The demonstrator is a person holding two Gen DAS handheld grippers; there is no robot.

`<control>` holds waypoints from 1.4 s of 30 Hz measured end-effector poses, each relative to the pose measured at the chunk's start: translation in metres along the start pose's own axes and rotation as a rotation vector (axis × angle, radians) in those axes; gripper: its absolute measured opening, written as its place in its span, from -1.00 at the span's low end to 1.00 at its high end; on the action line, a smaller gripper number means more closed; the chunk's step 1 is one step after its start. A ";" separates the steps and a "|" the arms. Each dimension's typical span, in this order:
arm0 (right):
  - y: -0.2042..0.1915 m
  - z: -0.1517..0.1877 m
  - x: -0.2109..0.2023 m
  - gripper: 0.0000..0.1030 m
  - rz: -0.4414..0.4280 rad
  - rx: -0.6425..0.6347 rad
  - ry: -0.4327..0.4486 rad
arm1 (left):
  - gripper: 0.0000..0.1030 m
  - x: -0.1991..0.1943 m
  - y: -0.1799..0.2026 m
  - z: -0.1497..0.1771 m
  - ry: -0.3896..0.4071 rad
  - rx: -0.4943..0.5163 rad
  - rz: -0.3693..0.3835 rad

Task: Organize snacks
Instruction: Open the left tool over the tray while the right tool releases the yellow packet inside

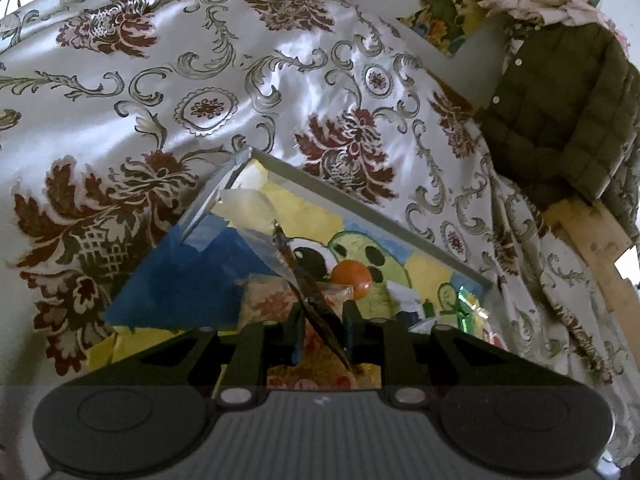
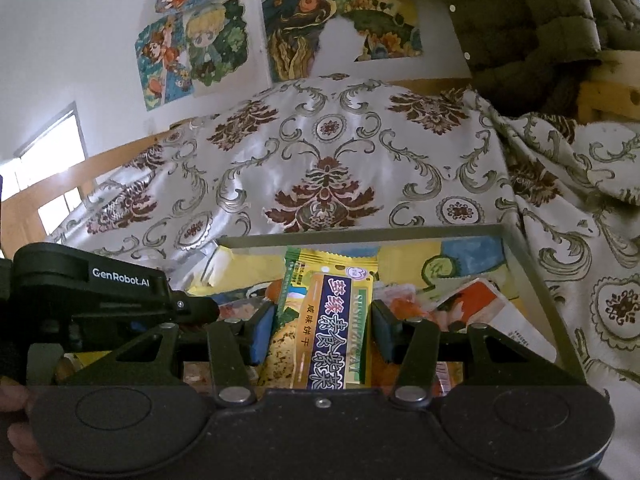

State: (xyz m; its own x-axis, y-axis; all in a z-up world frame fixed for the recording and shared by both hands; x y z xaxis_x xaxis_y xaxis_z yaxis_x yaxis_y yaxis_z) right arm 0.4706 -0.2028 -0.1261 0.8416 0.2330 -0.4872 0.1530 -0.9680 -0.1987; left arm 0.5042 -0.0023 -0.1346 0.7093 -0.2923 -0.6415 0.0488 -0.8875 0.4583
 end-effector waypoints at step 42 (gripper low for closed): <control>0.004 -0.052 -0.107 0.88 0.010 0.053 0.111 | 1.00 -0.138 0.025 0.005 0.224 0.095 -0.147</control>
State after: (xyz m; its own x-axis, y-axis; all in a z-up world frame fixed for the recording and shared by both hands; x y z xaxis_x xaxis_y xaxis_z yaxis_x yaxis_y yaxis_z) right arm 0.4076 -0.2360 -0.0307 0.8955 0.2086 -0.3932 0.1190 -0.9635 -0.2400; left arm 0.4044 0.0144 -0.0378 0.8375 -0.0817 -0.5403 0.1036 -0.9471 0.3038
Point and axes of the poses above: each gripper's, at about its wrist camera, not at the fingertips, and x roughly the way its jaws point, y to its right, z to its underside, the point moved 5 cm from there along x, roughly the way its jaws point
